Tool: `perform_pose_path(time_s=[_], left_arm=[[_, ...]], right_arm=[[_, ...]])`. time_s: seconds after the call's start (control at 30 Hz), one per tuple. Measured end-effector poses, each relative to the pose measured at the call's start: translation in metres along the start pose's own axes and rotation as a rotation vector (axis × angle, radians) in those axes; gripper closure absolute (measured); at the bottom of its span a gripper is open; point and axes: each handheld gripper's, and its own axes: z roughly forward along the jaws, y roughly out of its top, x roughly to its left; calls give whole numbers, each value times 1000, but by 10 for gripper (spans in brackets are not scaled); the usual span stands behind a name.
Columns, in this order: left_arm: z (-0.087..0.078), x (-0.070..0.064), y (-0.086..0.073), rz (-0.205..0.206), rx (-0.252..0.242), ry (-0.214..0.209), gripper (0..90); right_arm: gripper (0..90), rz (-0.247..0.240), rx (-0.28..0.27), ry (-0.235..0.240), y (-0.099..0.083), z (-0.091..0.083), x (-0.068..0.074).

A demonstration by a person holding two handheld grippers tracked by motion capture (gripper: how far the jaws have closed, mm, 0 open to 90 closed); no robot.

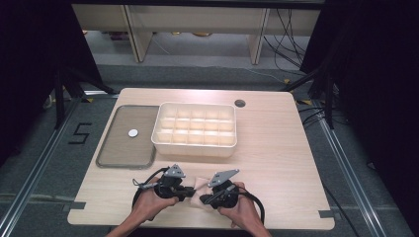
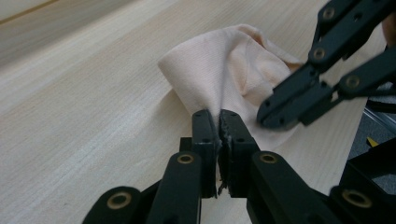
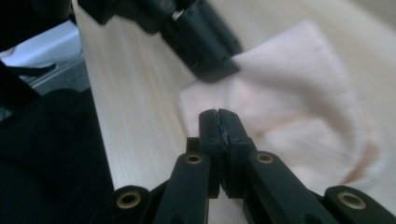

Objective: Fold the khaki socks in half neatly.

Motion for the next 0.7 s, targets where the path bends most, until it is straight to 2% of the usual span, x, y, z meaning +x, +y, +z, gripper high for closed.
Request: perform_pose_path(time_s=[0.2,0.23,0.27,0.33,0.43,0.53,0.57,0.6,0.67,0.7], left_arm=[[-3,-1,2,10,-1,21,851],[-3,-2,2,5,-6,17,851],[-4,-2,3,21,-1,21,851],[-5,-2,3,25,5,21,850],[-5,-2,3,23,5,14,850],[-5,-3,3,38,11,21,852],[-7,-2,4,58,26,21,853],[-6,-5,4,27,-1,22,855],[-9,-3,5,79,24,19,859],[-8,-6,5,48,-4,22,860]], right_arm=[[896,29,-66,-66,7,-14,-16],[895,46,-76,-67,7,-15,-18],[896,50,-82,-69,8,-16,-20],[896,56,-90,-78,10,-16,-25],[896,65,-92,-101,12,-13,-31],[896,68,-77,-102,15,-6,-36],[896,77,-63,-99,16,-4,-38],[896,65,-56,-101,16,-1,-41],[896,76,-36,-103,16,4,-43],[897,76,-30,-105,17,5,-44]])
